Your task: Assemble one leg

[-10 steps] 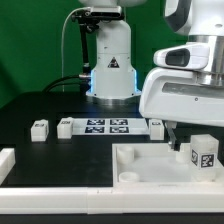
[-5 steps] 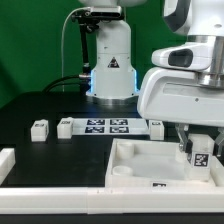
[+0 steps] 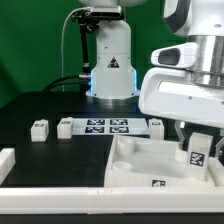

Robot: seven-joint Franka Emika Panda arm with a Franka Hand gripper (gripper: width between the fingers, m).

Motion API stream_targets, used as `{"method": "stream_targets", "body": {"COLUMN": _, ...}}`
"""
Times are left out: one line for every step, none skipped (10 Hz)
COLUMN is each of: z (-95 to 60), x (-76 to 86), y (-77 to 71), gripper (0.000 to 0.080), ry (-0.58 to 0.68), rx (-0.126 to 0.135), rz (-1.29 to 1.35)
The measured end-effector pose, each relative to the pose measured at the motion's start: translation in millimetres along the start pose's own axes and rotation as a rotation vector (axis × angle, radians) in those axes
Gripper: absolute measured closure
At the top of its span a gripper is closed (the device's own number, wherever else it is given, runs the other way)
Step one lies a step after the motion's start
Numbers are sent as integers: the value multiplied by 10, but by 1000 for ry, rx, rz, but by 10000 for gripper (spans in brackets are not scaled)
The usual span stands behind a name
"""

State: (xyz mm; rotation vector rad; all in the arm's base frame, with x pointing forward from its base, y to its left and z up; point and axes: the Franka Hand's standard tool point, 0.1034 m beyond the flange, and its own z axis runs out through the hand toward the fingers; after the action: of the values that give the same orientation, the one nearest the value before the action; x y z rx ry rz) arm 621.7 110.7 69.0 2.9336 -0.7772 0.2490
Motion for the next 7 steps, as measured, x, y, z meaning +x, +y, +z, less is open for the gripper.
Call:
{"method": "stream_targets", "body": {"z": 7, "x": 13, "y": 66, "gripper": 504, "ry": 9, "rx": -16, "rz": 70}}
{"method": "stream_targets", "body": {"z": 16, "x": 21, "y": 138, "gripper": 498, "ry": 21, "rx": -38, "rz": 231}}
{"method": "stream_targets", "body": {"z": 27, "x": 37, "y": 233, "gripper": 490, "ry": 34, "rx": -61, "rz": 341}}
{"method": "stream_targets", "body": {"z": 34, "x": 42, "y": 326, "gripper": 490, "ry": 42, "rx": -82, "rz": 422}}
{"method": "stream_targets", "body": {"z": 36, "x": 40, "y": 380, "gripper": 490, "ry": 40, "rx": -101, "rz": 459}}
{"method": "stream_targets", "body": {"z": 39, "x": 35, "y": 373, "gripper": 401, "ry": 39, "rx": -100, "rz": 464}}
{"method": "stream_targets", "body": {"z": 40, "x": 34, "y": 369, "gripper": 401, "ry": 40, "rx": -99, "rz": 462}}
